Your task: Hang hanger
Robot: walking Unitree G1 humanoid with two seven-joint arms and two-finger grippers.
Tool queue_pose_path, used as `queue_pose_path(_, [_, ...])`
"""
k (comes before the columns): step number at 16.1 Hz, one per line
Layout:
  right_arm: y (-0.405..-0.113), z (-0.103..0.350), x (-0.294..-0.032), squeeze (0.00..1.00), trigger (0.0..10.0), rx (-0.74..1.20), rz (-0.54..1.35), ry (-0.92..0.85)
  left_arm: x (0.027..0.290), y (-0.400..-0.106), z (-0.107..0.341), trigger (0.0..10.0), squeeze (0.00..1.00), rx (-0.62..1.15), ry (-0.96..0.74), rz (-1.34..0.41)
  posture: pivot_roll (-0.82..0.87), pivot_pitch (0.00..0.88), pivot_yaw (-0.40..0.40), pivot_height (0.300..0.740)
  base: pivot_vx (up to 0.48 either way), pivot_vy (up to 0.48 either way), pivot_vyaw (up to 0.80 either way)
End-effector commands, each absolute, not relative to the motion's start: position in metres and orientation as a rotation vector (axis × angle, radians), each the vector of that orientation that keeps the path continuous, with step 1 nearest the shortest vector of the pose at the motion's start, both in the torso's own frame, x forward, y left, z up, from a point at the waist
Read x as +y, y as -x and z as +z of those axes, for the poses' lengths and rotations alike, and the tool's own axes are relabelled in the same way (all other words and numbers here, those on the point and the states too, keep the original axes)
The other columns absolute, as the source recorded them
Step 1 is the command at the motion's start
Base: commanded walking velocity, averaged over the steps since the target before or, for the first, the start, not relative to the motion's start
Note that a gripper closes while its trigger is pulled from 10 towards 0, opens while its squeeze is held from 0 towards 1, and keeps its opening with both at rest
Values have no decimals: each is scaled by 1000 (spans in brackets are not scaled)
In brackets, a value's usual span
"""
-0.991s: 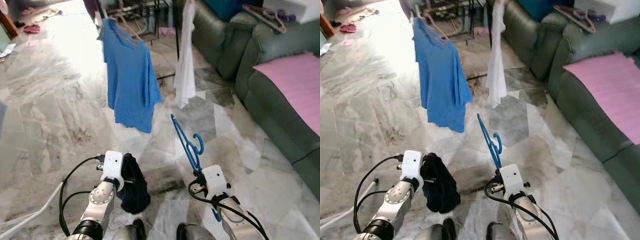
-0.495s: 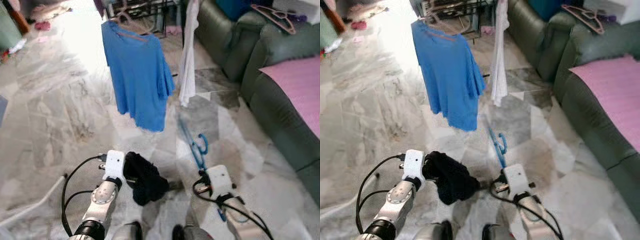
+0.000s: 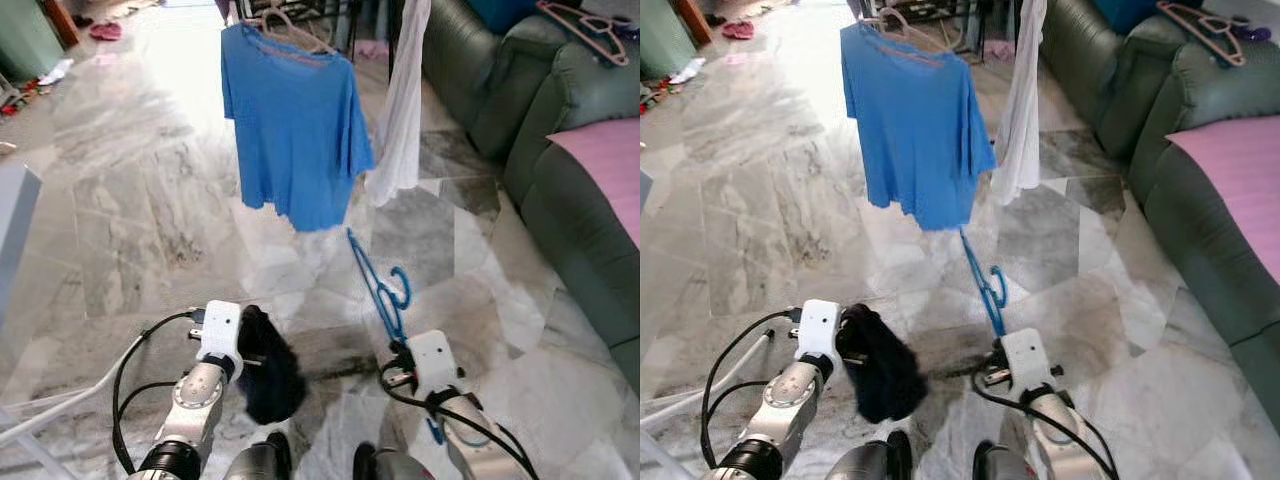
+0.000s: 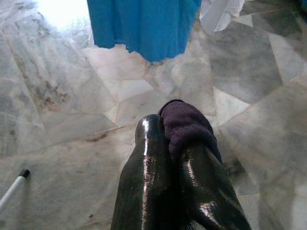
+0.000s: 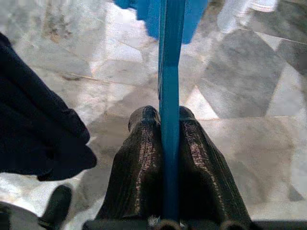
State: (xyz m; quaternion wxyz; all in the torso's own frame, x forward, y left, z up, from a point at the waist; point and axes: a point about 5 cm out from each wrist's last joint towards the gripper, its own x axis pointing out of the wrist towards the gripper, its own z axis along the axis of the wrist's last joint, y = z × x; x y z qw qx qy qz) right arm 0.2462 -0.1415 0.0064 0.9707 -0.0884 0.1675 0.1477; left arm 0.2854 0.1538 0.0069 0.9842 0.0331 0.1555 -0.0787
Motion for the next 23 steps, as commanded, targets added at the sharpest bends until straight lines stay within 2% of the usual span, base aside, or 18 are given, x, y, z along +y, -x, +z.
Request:
queue_pose_path(1, [-241,4,-142,0,10000,356,303,176,156,-281,3,10000,0,329,-77,-159,-123,194,67,740,0,0,0])
queue_pose_path(8, [-239,8,-140,0,10000,338,338,164,156,-283,6,10000,0,315,-57,-166,-123,194,62,740,0,0,0])
queue_pose_path(9, [-237,16,-137,0,10000,296,386,134,150,-287,15,10000,0,261,-39,-214,-123,201,61,740,0,0,0])
queue_pose_path(11, [-233,21,-143,0,10000,299,425,191,145,-303,33,10000,0,200,-40,-230,-120,211,62,740,0,0,0])
queue_pose_path(15, [-225,38,-158,0,10000,330,548,249,149,-343,68,10000,0,159,-148,-124,-127,219,76,740,0,0,0])
queue_pose_path(18, [-220,50,-161,0,10000,359,667,293,147,-357,86,10000,0,129,-157,-102,-150,224,96,740,0,0,0])
queue_pose_path(23, [-204,57,-154,0,10000,419,832,203,137,-363,92,10000,0,114,-149,-118,-155,224,100,740,0,0,0])
